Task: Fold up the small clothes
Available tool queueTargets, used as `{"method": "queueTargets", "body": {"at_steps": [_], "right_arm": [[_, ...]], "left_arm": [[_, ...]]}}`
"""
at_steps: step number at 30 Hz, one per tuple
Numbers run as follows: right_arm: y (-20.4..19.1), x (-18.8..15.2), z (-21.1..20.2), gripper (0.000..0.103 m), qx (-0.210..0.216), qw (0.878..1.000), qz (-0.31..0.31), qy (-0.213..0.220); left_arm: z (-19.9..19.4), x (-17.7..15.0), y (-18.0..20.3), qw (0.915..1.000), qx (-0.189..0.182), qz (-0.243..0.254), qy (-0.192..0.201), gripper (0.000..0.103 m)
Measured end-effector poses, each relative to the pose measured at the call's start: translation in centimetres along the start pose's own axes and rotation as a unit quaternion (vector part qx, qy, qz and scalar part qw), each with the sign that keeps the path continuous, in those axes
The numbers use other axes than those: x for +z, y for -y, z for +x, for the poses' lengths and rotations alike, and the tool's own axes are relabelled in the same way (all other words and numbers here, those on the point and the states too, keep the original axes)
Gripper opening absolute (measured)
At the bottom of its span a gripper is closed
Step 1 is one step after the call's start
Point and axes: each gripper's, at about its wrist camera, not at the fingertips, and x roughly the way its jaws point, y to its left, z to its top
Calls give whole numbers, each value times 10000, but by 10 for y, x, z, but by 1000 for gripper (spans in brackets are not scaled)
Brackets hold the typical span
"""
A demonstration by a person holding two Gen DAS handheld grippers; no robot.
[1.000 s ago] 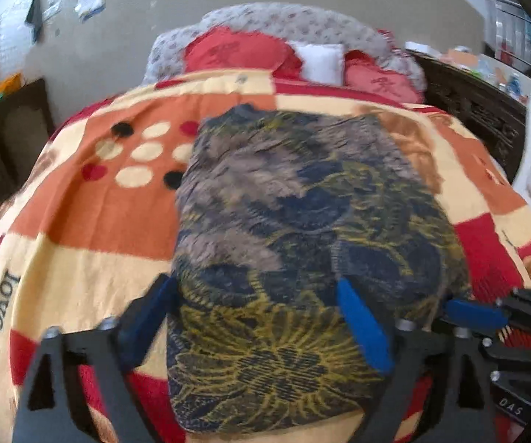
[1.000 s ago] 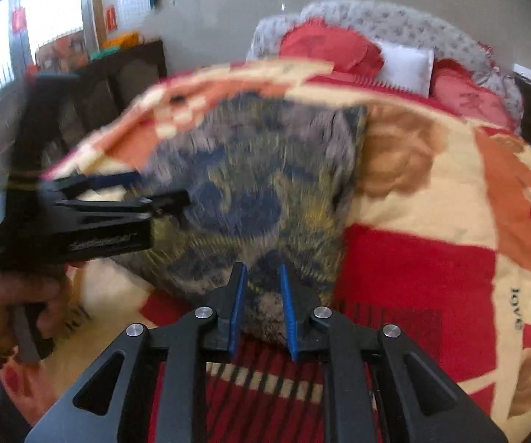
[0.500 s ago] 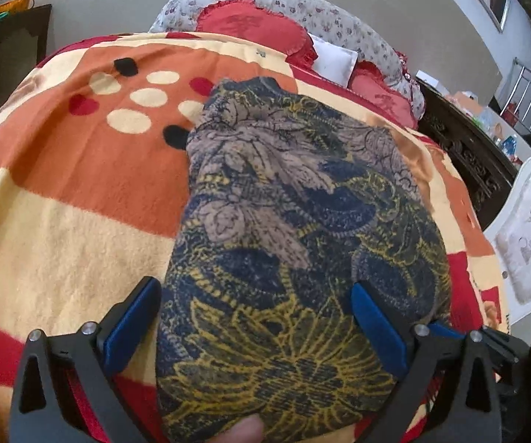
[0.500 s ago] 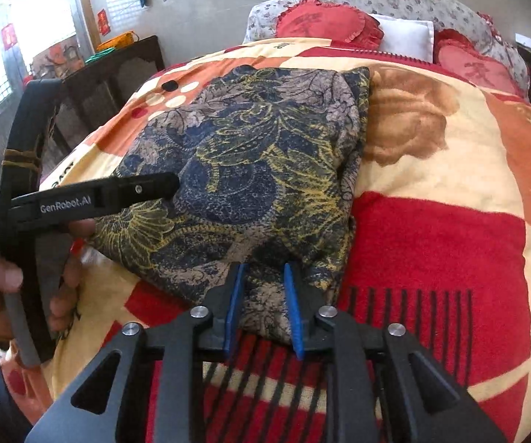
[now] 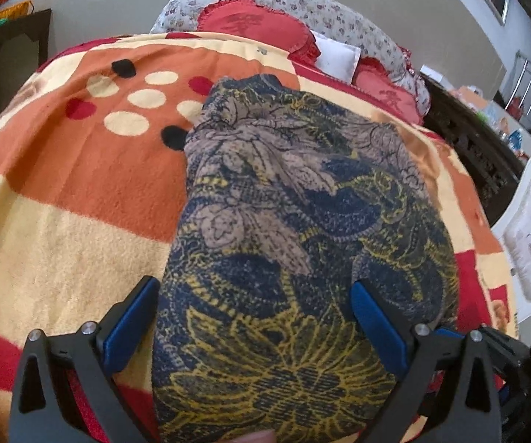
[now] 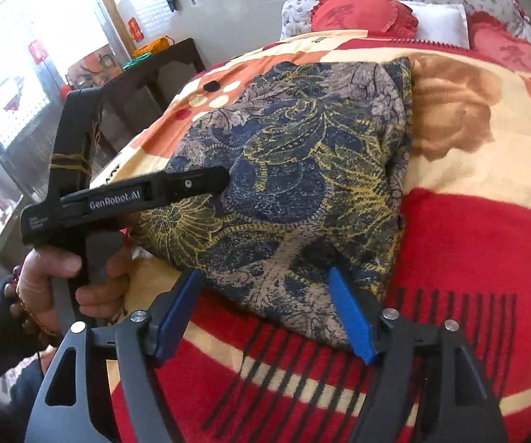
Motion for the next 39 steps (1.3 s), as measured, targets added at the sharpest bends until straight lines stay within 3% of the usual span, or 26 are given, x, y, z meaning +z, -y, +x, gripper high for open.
{"method": "queueTargets", "body": {"at_steps": [5,9,11,15,22,26,34,36,39], "right_arm": [[-10,0,4,86,-296,9992,-244,-74],[-17,2,1,86,-510,9977,-367,-250],[-24,-1,-10,85,-717,9958,-477,-310],[-32,-11,-38,84,-1081,9919,-657,-87],[-17,-18,-96,81,-1713,9833,-254,564],[-16,-19,-131,80,-1801,9794,-176,899],[-32,-20,-137,80,-2095,9778,92,-26],[-34,-22,-136,80,-2003,9793,257,-103],[-36,-19,-132,80,-2187,9752,295,-140]], "left_arm": [[-1,2,5,9995,265,48,-132,103],[-32,1,23,9933,1106,334,-69,103],[-48,-3,34,9901,1286,571,33,103],[-76,-6,46,9892,1306,630,200,103],[-92,-3,67,9886,1283,733,278,103],[-99,-4,73,9902,1212,668,183,103],[-118,-16,81,9908,1217,575,-155,103],[-124,-20,86,9908,1179,644,-155,103],[-128,-21,89,9911,1143,671,-143,103]]}}
